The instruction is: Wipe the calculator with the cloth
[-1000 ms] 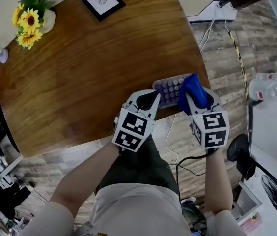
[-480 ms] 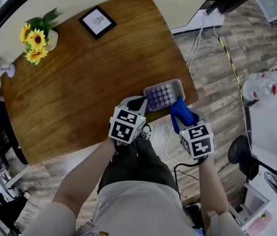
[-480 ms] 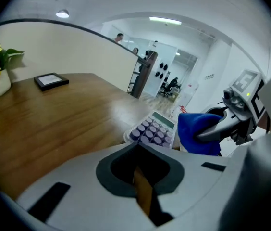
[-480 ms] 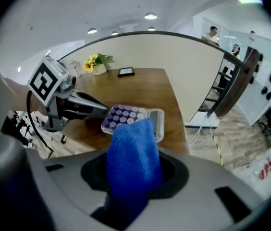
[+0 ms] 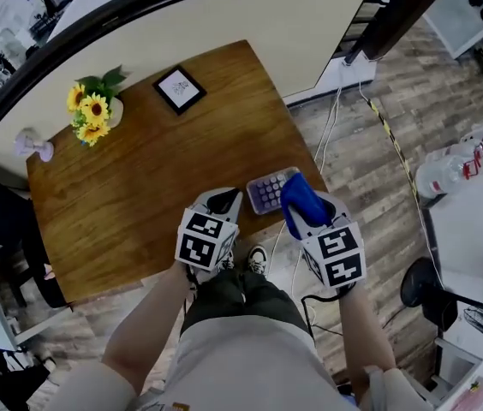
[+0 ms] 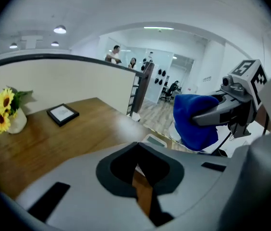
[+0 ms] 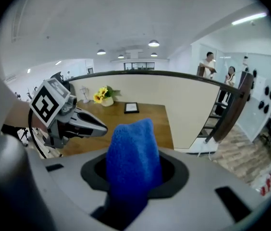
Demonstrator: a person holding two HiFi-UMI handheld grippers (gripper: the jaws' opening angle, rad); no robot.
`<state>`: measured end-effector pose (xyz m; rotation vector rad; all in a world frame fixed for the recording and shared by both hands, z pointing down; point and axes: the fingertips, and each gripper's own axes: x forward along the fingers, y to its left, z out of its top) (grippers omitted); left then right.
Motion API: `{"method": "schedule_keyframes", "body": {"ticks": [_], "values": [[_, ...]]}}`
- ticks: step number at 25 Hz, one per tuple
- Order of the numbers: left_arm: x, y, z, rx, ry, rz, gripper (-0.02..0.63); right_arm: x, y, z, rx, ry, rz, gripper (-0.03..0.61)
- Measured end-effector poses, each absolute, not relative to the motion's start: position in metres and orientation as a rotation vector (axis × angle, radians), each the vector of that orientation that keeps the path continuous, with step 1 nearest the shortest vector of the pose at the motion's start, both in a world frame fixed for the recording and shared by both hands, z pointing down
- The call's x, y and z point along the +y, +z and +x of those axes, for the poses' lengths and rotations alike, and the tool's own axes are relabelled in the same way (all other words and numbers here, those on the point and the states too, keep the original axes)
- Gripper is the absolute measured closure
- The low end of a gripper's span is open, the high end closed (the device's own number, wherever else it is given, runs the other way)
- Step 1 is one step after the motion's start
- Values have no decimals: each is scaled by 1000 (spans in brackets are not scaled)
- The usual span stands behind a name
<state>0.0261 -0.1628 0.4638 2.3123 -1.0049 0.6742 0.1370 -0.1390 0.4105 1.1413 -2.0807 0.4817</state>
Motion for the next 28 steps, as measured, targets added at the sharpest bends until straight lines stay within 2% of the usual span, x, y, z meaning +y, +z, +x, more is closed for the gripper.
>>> {"method": "schedule_keyframes", "body": {"ticks": [12,28], "values": [[-179,287,-2,-1221,489,2571,611,-158,239,115,-2423,365,1351,426],[-160,125,-18,-1461,207,2844,612,-124,72,131,-2729,106,1523,426]]}}
